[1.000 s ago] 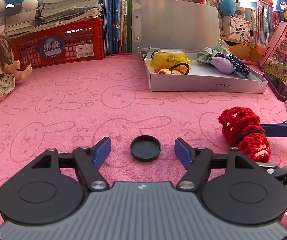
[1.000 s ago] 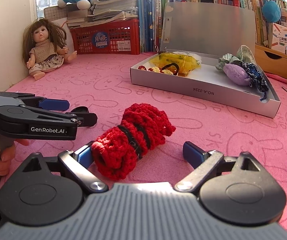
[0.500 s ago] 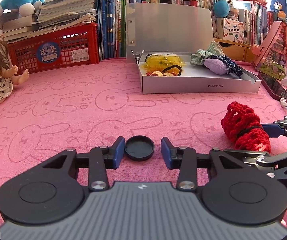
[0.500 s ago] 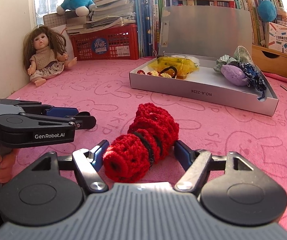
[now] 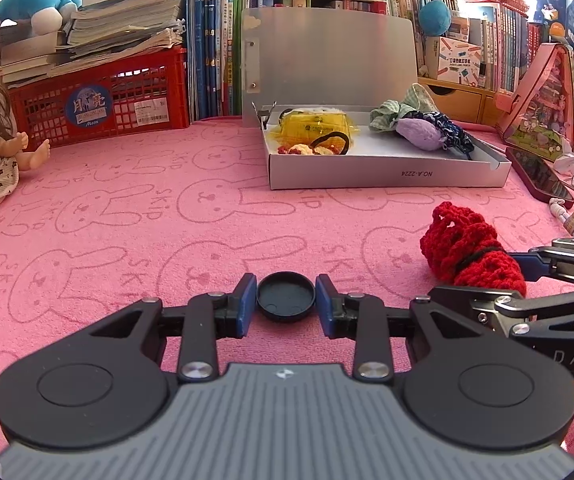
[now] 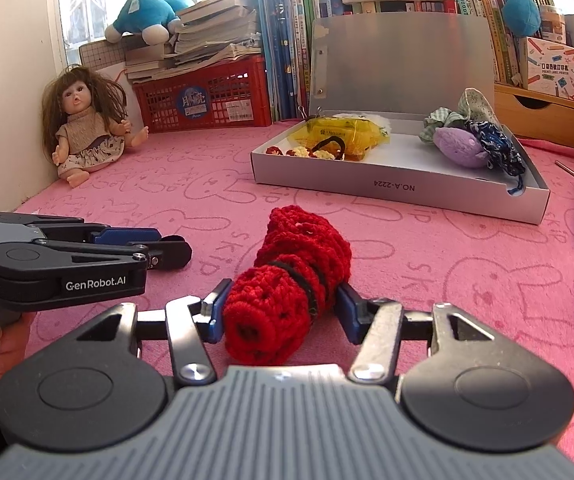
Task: Organize objects
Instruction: 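Close left tool on the black lid while right tool closes on the red knitted roll, then carry the lid with left tool into the white box while right tool carries the red roll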
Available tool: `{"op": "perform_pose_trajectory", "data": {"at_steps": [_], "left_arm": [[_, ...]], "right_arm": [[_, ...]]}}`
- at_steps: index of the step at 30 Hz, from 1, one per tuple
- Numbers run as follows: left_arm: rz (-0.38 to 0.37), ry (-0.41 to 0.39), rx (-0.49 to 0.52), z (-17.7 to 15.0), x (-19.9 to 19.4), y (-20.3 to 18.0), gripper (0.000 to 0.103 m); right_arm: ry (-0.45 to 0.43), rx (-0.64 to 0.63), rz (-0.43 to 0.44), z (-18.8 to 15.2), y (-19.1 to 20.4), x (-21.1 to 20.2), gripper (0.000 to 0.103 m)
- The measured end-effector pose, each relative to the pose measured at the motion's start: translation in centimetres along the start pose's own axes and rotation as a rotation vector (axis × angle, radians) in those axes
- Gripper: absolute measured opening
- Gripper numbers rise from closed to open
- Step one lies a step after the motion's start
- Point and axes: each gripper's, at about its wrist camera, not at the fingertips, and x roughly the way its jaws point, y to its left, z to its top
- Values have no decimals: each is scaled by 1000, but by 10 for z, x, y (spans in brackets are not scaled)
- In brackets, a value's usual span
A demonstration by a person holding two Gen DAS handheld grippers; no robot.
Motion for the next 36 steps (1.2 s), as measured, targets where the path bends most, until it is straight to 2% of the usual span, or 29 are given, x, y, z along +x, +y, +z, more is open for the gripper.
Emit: {"op": "perform_pose_trajectory", "data": {"at_steps": [14,36], "left_arm": [[-29,-19,24,10,-3,-14,38],[-76,-22,27,26,1,-37,38]], "right_arm": [[-16,22,-12,1,-6,-7,49],[-51,60,-79,15,-25,-14,48]]}}
